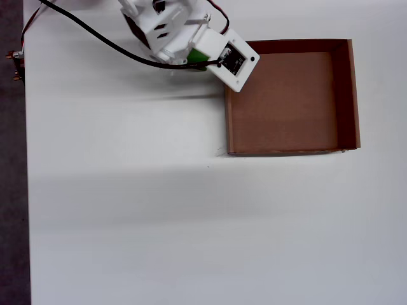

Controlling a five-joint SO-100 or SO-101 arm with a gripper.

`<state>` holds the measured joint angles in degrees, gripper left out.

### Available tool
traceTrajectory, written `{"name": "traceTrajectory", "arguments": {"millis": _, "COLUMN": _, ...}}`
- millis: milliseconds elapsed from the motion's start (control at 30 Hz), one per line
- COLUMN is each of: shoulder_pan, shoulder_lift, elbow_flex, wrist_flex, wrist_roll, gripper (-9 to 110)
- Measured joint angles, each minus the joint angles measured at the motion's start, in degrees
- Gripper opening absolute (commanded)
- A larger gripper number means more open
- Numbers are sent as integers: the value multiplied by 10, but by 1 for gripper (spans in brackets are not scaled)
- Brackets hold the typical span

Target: Grasp a green cube and put it in a box.

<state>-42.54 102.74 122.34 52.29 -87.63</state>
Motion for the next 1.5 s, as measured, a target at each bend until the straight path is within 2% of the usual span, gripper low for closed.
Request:
{"name": "traceTrajectory", "arguments": {"millis": 500, "shoulder_pan": -28, "shoulder_lift": -35, "elbow_flex": -11, "wrist_flex": -25, "wrist_roll": -47, "gripper": 26}}
{"name": "traceTrajectory", "arguments": {"millis": 1500, "shoulder_pan": -47, "shoulder_lift": -76, "elbow_flex": -30, "wrist_flex": -60, "wrist_roll": -48, "gripper": 22}}
